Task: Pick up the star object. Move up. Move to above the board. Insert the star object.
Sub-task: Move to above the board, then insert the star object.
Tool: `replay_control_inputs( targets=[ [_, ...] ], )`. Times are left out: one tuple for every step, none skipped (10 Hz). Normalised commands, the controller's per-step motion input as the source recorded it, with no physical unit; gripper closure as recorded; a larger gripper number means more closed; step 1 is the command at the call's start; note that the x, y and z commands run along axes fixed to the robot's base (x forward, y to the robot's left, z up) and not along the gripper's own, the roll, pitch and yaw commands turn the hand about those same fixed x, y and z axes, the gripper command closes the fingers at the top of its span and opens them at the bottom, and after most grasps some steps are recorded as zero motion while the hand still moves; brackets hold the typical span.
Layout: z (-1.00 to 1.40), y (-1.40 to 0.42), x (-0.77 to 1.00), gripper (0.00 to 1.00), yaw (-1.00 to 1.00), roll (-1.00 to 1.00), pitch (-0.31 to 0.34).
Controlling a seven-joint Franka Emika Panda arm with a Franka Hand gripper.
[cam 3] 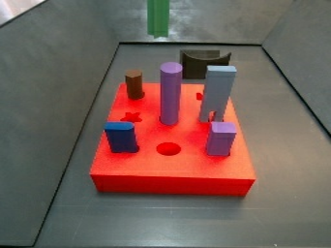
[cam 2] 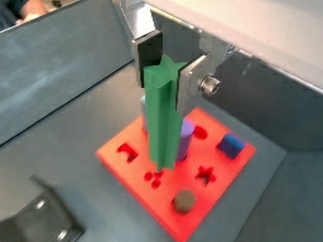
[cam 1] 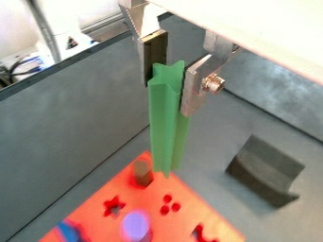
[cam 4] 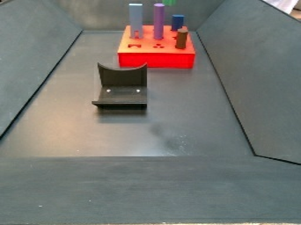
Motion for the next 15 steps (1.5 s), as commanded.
replay_control_inputs(
  targets=[
    [0.11, -0.74, 0.13, 1.0, 0.01, 0.0, 0.143],
    [0.07, -0.43, 0.1, 1.0, 0.01, 0.01, 0.14],
    [0.05, -0.26, 0.08, 1.0, 0.01, 0.01, 0.121],
    [0.04, -0.19, 0.07, 1.0, 0.01, 0.01, 0.11],
    [-0.03, 0.0, 0.0, 1.0, 0.0, 0.0, -0.003],
    [0.0, -0.01, 0.0, 1.0, 0.0, 0.01, 0.009],
    [0.0, 0.0, -0.03, 1.0, 0.0, 0.01, 0.0],
    [-0.01, 0.0, -0.03, 1.0, 0.0, 0.01, 0.0],
    [-0.04, 0.0, -0.03, 1.0, 0.0, 0.01, 0.0],
    [-0.03, 0.0, -0.22, 1.0, -0.04, 0.0, 0.0],
    [-0.01, 0.0, -0.42, 1.0, -0.1, 0.0, 0.0],
    [0.0, 0.0, -0.36, 1.0, -0.09, -0.01, -0.016],
    [0.0, 0.01, -0.15, 1.0, 0.0, -0.04, -0.03],
    [0.0, 0.0, 0.0, 1.0, 0.0, -0.02, -0.011],
    [0.0, -0.02, 0.0, 1.0, 0.0, 0.01, 0.0]
  ],
)
